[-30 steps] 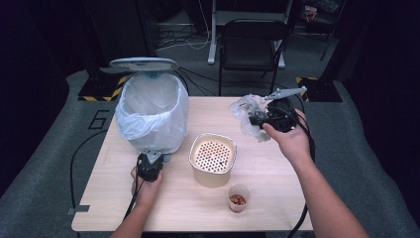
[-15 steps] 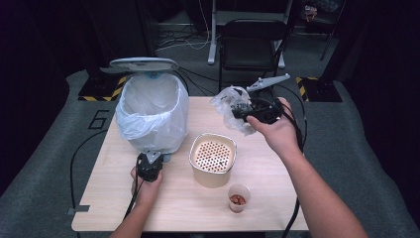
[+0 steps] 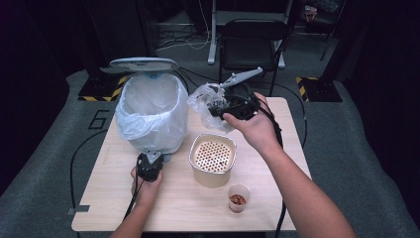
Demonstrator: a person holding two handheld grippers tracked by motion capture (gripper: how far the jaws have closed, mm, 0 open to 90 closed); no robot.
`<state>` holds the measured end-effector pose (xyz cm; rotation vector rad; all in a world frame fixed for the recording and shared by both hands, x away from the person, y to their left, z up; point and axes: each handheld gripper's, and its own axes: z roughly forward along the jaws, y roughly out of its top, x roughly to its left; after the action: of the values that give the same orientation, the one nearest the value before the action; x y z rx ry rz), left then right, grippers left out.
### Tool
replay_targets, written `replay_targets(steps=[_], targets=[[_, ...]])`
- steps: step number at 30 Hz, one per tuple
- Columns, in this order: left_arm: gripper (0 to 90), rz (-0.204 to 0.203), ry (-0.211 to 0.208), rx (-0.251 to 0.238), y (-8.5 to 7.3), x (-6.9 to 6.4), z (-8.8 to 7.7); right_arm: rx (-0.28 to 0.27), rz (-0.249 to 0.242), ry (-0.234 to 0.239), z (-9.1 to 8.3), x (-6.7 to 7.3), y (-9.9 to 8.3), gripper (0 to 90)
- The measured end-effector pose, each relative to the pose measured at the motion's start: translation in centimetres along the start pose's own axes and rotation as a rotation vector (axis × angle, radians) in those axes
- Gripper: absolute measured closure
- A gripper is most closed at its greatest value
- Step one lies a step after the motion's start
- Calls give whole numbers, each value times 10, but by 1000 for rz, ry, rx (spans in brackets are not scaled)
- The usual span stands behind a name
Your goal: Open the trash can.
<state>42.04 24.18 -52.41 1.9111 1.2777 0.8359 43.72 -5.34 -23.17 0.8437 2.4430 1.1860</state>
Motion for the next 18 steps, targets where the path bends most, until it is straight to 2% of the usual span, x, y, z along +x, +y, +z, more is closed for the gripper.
replay_targets(steps=[5,18], targets=[[889,2,3,-3,0,0,0,-11,-8,27,5,10,15,749],[889,3,3,-3,0,0,0,-19,-29,82,25,34,35,749]])
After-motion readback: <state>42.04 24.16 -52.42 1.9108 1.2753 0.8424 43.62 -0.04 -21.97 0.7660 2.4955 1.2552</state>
